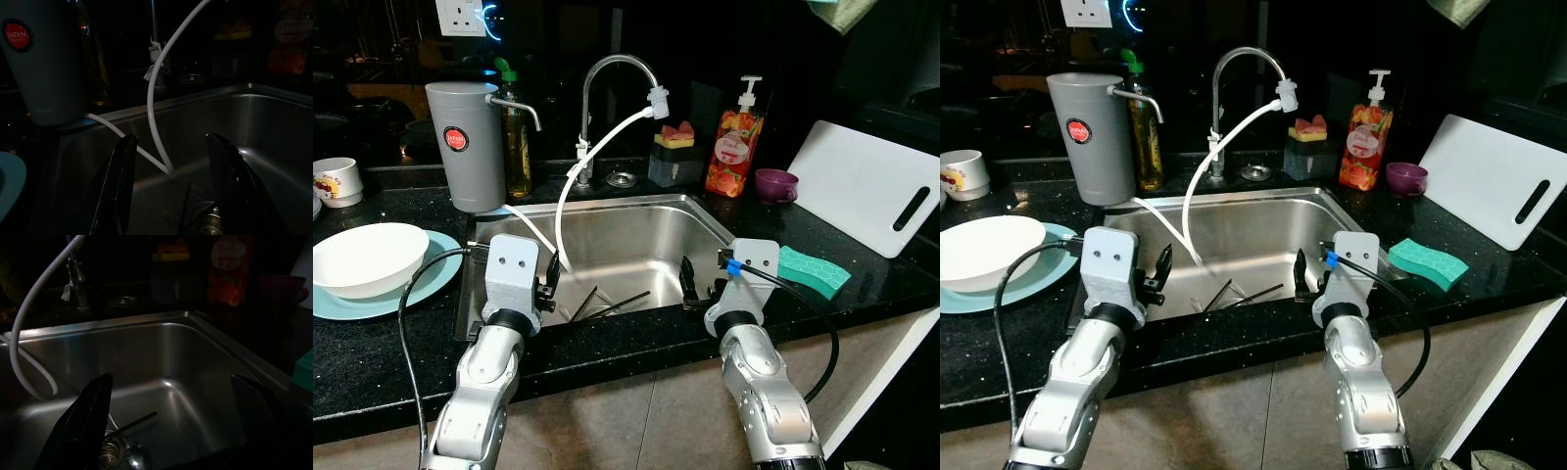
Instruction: Kitchen organization
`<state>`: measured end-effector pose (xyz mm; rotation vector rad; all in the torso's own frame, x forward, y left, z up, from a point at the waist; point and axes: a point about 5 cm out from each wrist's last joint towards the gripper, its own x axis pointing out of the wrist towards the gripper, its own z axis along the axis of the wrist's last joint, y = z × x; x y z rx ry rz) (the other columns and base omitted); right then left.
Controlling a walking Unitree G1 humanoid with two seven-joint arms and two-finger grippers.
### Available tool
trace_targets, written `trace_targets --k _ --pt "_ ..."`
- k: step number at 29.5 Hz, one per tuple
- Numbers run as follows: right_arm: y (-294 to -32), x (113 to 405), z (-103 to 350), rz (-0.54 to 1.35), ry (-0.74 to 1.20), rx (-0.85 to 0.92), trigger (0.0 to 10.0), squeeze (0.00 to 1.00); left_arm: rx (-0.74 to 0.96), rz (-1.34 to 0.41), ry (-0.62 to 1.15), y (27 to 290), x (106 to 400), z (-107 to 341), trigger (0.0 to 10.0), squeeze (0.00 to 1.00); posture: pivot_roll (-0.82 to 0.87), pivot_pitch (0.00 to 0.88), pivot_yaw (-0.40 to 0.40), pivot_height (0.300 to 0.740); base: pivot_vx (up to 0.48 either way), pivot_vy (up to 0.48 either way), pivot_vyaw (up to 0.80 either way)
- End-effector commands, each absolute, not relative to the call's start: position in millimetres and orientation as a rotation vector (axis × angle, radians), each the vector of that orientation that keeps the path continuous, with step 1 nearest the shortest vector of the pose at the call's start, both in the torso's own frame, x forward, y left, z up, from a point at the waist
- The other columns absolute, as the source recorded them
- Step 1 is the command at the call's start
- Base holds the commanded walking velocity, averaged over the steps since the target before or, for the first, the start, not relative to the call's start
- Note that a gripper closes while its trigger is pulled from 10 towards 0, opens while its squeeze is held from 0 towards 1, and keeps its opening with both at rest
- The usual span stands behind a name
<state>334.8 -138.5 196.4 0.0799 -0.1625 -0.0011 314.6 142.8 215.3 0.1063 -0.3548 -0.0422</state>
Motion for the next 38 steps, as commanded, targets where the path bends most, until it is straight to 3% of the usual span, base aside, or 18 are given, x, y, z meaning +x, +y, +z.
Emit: trace_targets --k 1,38 --pt "-141.1 333.3 195.1 -0.014 -0.165 0.079 10.0 0.0 0.118 -0.045 -0.352 142.0 315.9 214.4 10.0 0.0 0.09 0.025 -0.068 0.74 0.0 0.0 0.0" --pt "-140.3 335.3 196.3 -0.011 -0.166 0.076 10.0 0.0 0.115 -0.038 -0.356 142.3 316.9 216.1 10.0 0.0 0.09 0.034 -0.07 0.74 0.0 0.0 0.0"
